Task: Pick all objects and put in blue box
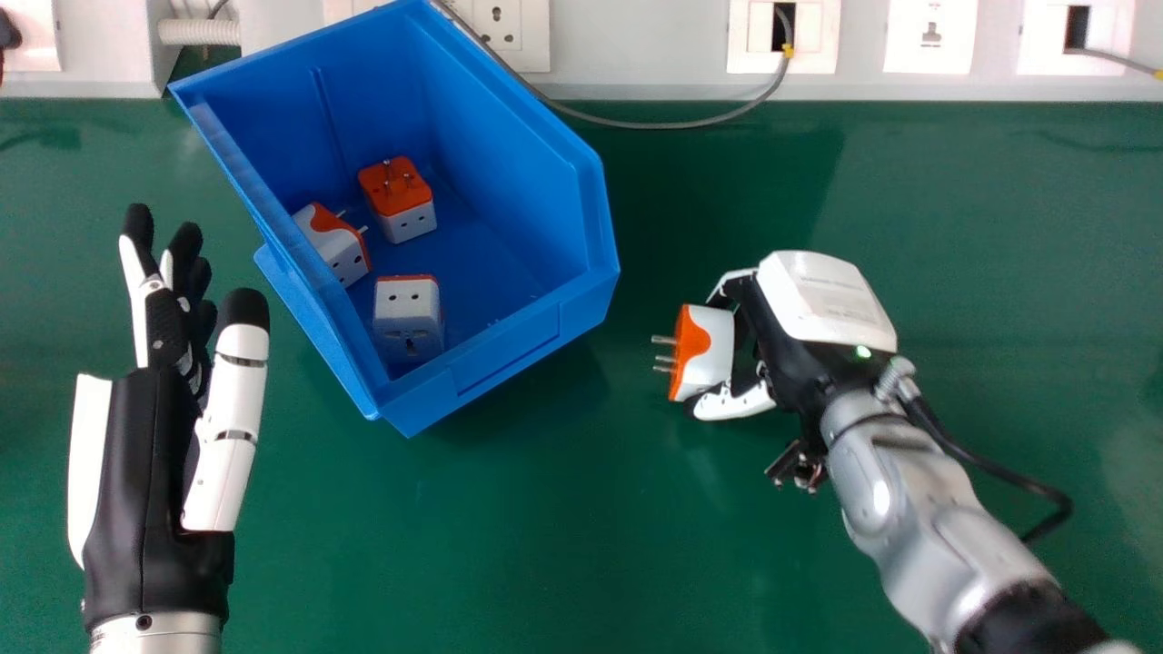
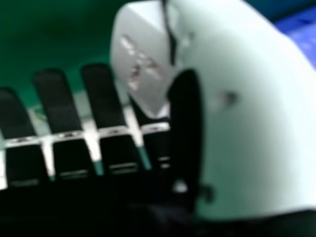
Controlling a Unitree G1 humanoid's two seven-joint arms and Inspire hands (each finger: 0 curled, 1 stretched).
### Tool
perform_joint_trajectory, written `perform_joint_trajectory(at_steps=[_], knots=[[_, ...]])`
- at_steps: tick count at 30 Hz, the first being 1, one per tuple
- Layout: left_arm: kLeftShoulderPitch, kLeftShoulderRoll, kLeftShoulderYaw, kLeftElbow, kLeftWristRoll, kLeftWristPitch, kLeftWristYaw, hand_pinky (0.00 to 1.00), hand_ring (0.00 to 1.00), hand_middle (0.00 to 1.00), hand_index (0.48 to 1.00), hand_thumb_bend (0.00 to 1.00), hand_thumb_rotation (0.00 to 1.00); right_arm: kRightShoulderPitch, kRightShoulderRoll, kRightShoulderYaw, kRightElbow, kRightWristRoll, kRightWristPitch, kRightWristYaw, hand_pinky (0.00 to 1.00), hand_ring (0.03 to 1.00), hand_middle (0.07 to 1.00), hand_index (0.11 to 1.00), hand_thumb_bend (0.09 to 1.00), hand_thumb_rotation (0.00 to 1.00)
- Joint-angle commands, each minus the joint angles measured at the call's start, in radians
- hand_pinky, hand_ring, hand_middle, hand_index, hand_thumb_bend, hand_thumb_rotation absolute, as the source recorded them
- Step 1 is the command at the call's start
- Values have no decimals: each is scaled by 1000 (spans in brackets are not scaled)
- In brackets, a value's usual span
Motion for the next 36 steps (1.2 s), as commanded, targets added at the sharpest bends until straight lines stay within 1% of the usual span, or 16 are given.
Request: perform_joint_trajectory(at_steps=[1,4,7,10,14,15,16,18,19,21,23,24,25,29,33,36], knots=[[-2,-1,3,-13,3,-27,8,1000,1000,1000,988,313,876,70,-37,-42,-184,-10,1,-8,187,260,353,387,334,141],[-3,-2,4,-16,-1,-21,7,1000,1000,1000,986,299,881,179,-50,-73,-364,-6,4,13,111,161,238,297,335,117],[-6,-4,4,-8,-3,-29,8,1000,1000,1000,986,307,879,293,-47,-103,-544,8,9,46,64,103,164,226,333,108],[-8,-4,3,-2,0,-36,9,1000,1000,1000,984,302,877,375,-47,-117,-673,0,6,76,53,89,145,206,331,96],[-8,-5,0,-6,10,-28,15,1000,1000,1000,989,310,877,438,-44,-124,-780,-14,7,119,53,87,144,193,336,97],[-7,-3,0,-6,18,-29,17,1000,1000,1000,987,311,877,450,-42,-124,-800,-12,-4,122,52,85,143,193,340,86],[-7,-4,0,-5,20,-29,18,1000,1000,1000,988,315,884,462,-39,-122,-824,-10,-12,128,53,86,143,193,345,65],[-10,-8,-1,0,20,-35,22,1000,1000,1000,984,328,889,478,-29,-112,-865,-13,-13,148,52,84,140,186,346,32],[-10,-9,-2,1,18,-35,22,1000,1000,999,978,338,886,480,-25,-109,-871,-5,-28,151,52,86,143,183,335,52],[-11,-9,-4,2,18,-36,22,1000,1000,1000,981,338,880,466,-18,-97,-869,-5,-55,158,55,89,148,188,329,36],[-12,-8,-4,3,19,-39,21,1000,1000,1000,986,314,878,442,-5,-85,-851,-14,-84,153,61,96,157,195,321,60],[-14,-8,-3,7,16,-42,20,1000,1000,1000,987,303,878,429,5,-79,-843,-18,-93,154,61,97,158,196,318,77],[-16,-7,-1,14,17,-47,21,1000,1000,1000,987,295,877,416,14,-75,-836,-16,-99,158,61,97,157,198,310,104],[-18,-5,2,26,15,-58,20,1000,1000,1000,987,316,876,335,58,-58,-786,-5,-130,167,57,91,148,193,297,80],[-14,-4,3,30,15,-67,19,1000,1000,1000,985,297,880,216,121,-38,-715,-14,-136,169,75,120,190,224,273,111],[-12,-2,4,28,15,-67,17,1000,1000,1000,988,296,893,120,165,-23,-655,-30,-111,184,84,134,213,262,269,163]])
